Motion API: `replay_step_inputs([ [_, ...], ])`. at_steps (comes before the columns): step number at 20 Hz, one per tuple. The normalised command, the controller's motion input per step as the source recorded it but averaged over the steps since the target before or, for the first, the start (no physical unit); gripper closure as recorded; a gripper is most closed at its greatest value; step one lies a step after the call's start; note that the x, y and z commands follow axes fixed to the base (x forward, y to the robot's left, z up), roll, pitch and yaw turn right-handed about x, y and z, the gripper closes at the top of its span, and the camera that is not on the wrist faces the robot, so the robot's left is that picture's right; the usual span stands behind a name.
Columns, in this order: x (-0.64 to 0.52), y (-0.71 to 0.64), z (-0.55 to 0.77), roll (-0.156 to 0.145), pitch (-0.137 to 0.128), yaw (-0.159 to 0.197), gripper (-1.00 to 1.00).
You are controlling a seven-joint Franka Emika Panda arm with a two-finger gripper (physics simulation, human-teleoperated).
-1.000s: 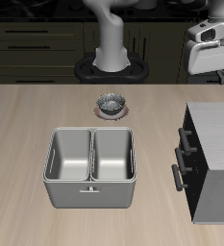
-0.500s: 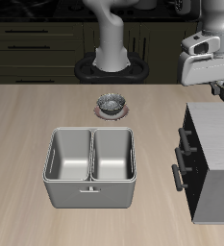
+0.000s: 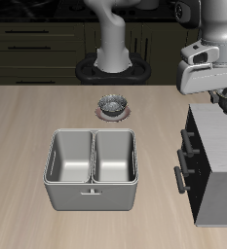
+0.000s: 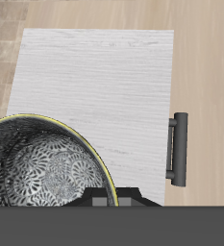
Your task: Pick up the bowl on the table and place it on top of the white cabinet
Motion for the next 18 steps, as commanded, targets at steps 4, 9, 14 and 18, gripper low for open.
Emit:
replay_step_inputs([
  [4, 0.03, -0.03, -0.05, -0.005, 0.007, -0.001, 1.0],
  [9, 0.02, 0.0, -0.05, 0.002, 0.005, 0.005, 1.0],
  [14, 0.0, 0.01, -0.01, -0.001, 0.003, 0.026, -1.0],
  [18, 0.03, -0.02, -0.05, -0.01, 0.01, 0.001, -1.0],
])
